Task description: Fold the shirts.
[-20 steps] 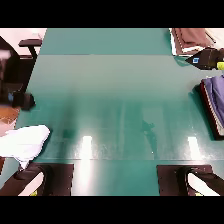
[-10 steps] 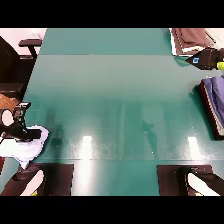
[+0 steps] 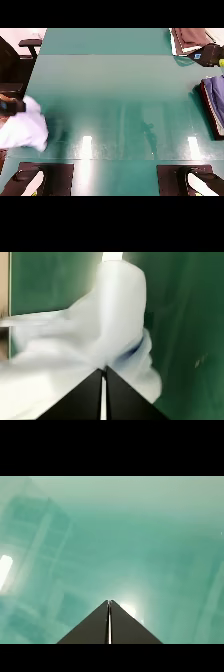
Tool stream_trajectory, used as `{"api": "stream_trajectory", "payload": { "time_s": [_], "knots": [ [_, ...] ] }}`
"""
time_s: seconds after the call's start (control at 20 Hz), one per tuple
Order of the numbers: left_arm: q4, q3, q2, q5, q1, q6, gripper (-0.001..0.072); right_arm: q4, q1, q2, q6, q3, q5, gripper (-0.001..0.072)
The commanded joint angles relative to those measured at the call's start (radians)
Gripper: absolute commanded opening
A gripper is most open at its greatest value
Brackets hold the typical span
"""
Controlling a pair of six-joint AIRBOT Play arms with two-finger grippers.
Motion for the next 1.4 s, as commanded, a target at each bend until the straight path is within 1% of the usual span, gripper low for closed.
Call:
{"api": "stream_trajectory", "payload": {
  "time_s": [0.0, 0.1, 0.25, 0.35, 0.45, 0.55, 0.6, 0.7, 0.75, 0.8, 0.85, 0.9, 1.0, 1.1, 1.15, 1.25, 1.35],
  "knots": [
    [-0.037, 0.301, 0.005, -0.027, -0.159, -0.003, 0.0020, 0.026, 0.001, 0.007, 0.000, 0.038, -0.031, 0.0018],
    [-0.047, 0.406, -0.005, 0.022, -0.296, -0.024, 0.0020, 0.025, 0.001, -0.011, 0.000, 0.110, -0.021, 0.0018],
    [-0.047, 0.534, -0.102, 0.022, -0.477, -0.039, 0.0020, 0.023, 0.000, -0.053, 0.000, 0.233, -0.013, 0.0018],
    [-0.047, 0.611, -0.215, 0.037, -0.598, -0.037, 0.0020, 0.021, 0.000, -0.086, 0.000, 0.317, 0.010, 0.0018],
    [-0.050, 0.678, -0.356, 0.095, -0.719, -0.033, 0.0020, 0.014, 0.000, -0.122, 0.000, 0.396, 0.043, 0.0018],
    [-0.060, 0.727, -0.509, 0.156, -0.835, -0.014, 0.0022, 0.014, 0.000, -0.154, 0.000, 0.460, 0.080, 0.0018],
    [-0.080, 0.741, -0.581, 0.188, -0.879, 0.008, 0.0024, 0.014, 0.000, -0.167, 0.000, 0.484, 0.094, 0.0017],
    [-0.149, 0.744, -0.710, 0.272, -0.937, 0.059, 0.0026, 0.014, 0.000, -0.190, 0.000, 0.518, 0.121, 0.0018],
    [-0.177, 0.744, -0.749, 0.294, -0.945, 0.091, 0.0049, 0.014, 0.000, -0.196, 0.000, 0.525, 0.129, 0.0018],
    [-0.189, 0.744, -0.774, 0.304, -0.942, 0.104, 0.0324, 0.014, 0.000, -0.196, 0.000, 0.519, 0.129, 0.0018],
    [-0.175, 0.744, -0.779, 0.297, -0.927, 0.103, 0.0528, 0.014, 0.000, -0.195, 0.000, 0.510, 0.129, 0.0018],
    [-0.163, 0.744, -0.775, 0.273, -0.889, 0.103, 0.0529, 0.014, 0.000, -0.195, 0.000, 0.499, 0.128, 0.0018],
    [-0.151, 0.745, -0.755, 0.196, -0.769, 0.096, 0.0529, 0.014, 0.000, -0.195, 0.000, 0.475, 0.128, 0.0018],
    [-0.155, 0.739, -0.753, 0.117, -0.611, 0.076, 0.0529, 0.015, 0.000, -0.195, 0.000, 0.455, 0.129, 0.0018],
    [-0.168, 0.718, -0.753, 0.101, -0.533, 0.057, 0.0529, 0.015, 0.000, -0.195, 0.000, 0.447, 0.129, 0.0017],
    [-0.272, 0.623, -0.753, 0.099, -0.378, 0.049, 0.0529, 0.015, 0.000, -0.195, 0.000, 0.429, 0.127, 0.0017],
    [-0.389, 0.494, -0.753, 0.111, -0.270, 0.058, 0.0529, 0.016, 0.000, -0.195, 0.000, 0.404, 0.128, 0.0018]
  ]
}}
